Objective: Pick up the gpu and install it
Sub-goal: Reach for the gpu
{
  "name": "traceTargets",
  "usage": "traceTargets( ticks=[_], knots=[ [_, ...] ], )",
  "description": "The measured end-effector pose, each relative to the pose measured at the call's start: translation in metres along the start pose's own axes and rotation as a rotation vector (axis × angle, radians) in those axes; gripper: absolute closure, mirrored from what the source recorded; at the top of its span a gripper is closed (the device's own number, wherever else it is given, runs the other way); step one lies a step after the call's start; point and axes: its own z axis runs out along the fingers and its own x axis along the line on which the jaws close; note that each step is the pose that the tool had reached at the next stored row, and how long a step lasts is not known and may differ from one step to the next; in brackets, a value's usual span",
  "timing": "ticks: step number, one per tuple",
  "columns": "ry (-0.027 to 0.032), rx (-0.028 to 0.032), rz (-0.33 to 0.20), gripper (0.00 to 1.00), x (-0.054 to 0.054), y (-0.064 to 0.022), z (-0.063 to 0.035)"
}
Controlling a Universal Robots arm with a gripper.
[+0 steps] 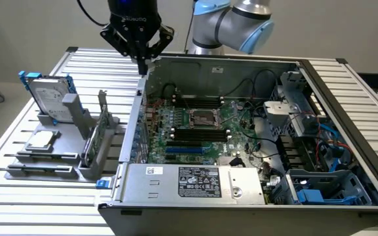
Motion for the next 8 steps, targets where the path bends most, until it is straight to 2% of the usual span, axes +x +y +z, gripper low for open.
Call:
traceTargets(
  ticks=[8],
  knots=[
    [0.0009, 0.0001, 0.0, 0.89, 0.036, -0.0028, 0.0041]
  ],
)
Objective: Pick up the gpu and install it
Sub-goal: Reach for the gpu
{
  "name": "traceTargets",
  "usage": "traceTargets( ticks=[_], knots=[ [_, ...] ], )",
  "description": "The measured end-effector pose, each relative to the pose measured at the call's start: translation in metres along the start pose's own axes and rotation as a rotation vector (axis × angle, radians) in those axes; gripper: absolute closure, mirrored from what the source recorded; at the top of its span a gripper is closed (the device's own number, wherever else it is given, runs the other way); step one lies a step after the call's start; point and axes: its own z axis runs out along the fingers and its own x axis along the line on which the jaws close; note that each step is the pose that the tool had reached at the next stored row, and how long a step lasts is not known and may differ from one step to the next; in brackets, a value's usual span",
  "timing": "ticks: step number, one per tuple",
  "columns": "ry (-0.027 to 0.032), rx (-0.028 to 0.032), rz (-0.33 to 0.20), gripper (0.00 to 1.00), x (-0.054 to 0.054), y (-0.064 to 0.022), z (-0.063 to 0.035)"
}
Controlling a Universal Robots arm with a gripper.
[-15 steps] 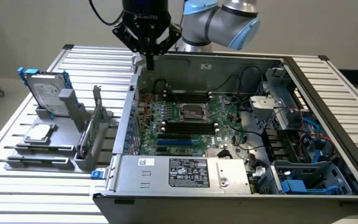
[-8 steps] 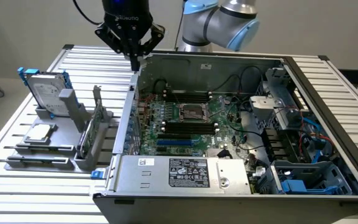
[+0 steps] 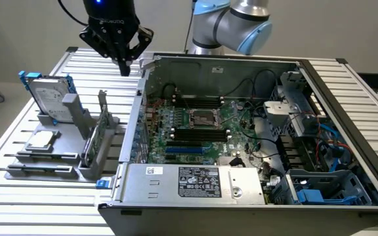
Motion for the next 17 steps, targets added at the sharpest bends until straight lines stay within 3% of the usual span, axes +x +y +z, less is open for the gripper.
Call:
traceTargets(
  ticks=[11, 17],
  knots=[
    [0.0025, 0.0012, 0.0, 0.89, 0.05, -0.0039, 0.0075],
    [0.0056, 0.0052, 0.0, 0.89, 0.073, -0.0059, 0.0123]
  ],
)
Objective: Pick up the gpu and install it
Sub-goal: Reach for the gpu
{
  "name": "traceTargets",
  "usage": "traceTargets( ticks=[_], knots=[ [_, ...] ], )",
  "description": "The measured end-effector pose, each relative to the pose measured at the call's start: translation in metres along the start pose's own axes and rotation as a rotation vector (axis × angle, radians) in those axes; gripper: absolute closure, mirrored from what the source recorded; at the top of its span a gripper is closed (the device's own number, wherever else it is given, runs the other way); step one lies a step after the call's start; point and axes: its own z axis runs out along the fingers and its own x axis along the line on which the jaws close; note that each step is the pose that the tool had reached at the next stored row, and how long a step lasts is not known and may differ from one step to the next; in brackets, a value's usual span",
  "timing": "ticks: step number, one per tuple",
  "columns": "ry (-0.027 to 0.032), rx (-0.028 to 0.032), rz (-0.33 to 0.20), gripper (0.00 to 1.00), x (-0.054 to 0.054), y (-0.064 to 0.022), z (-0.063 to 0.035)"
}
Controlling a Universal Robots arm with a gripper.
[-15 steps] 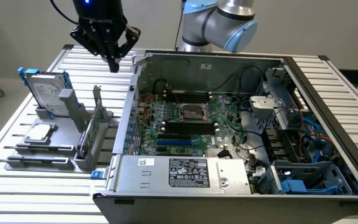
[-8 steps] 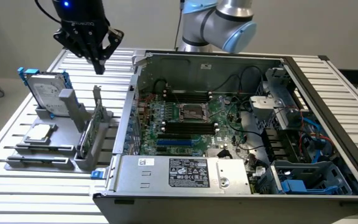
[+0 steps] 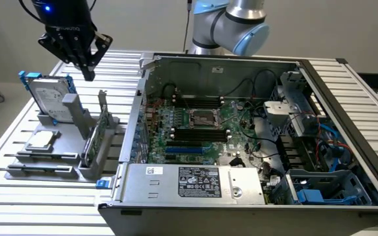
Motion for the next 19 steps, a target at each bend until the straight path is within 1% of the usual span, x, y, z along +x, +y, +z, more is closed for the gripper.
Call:
traceTargets(
  ticks=[1, 3, 5, 7, 9, 10, 19],
  knots=[
    [0.002, 0.0006, -0.001, 0.89, 0.0007, -0.0002, 0.0005],
    [0.0079, 0.004, -0.005, 0.89, 0.0013, -0.0006, 0.0009],
    [0.0151, 0.0095, -0.009, 0.89, 0.0016, -0.0009, 0.0012],
    [0.0218, 0.0166, -0.014, 0.89, 0.0016, -0.0013, 0.0014],
    [0.0234, 0.0213, -0.022, 0.89, 0.0016, -0.0016, 0.0017],
    [0.0238, 0.0224, -0.025, 0.89, 0.0016, -0.0018, 0.0018],
    [0.0243, 0.0229, -0.045, 0.89, 0.0039, -0.0074, 0.0053]
  ],
)
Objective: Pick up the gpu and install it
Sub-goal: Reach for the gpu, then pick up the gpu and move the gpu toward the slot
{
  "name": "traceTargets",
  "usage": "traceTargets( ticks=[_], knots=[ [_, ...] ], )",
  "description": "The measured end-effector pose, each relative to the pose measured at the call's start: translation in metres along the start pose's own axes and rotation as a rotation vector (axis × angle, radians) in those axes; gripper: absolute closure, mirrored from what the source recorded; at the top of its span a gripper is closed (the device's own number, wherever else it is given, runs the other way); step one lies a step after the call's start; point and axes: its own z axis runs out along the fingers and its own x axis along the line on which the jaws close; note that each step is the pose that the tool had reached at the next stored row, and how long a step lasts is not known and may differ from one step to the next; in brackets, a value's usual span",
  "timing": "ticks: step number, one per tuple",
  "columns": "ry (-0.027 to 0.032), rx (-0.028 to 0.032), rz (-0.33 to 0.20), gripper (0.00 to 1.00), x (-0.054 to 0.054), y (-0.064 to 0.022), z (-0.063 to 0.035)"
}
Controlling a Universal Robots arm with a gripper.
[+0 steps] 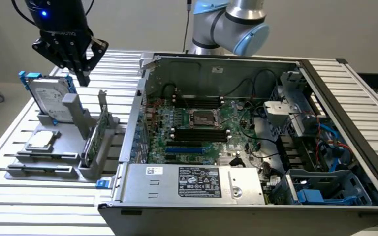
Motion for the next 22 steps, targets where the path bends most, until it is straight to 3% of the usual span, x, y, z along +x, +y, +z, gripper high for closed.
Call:
traceTargets(
  ticks=[17, 20, 22],
  knots=[
    [0.0, 0.0002, -0.001, 0.89, 0.0003, -0.0005, 0.001],
    [0.0003, 0.0002, -0.001, 0.83, 0.0003, -0.0005, 0.001],
    [0.0003, 0.0002, -0.001, 0.7, 0.0003, -0.0005, 0.001]
  ],
)
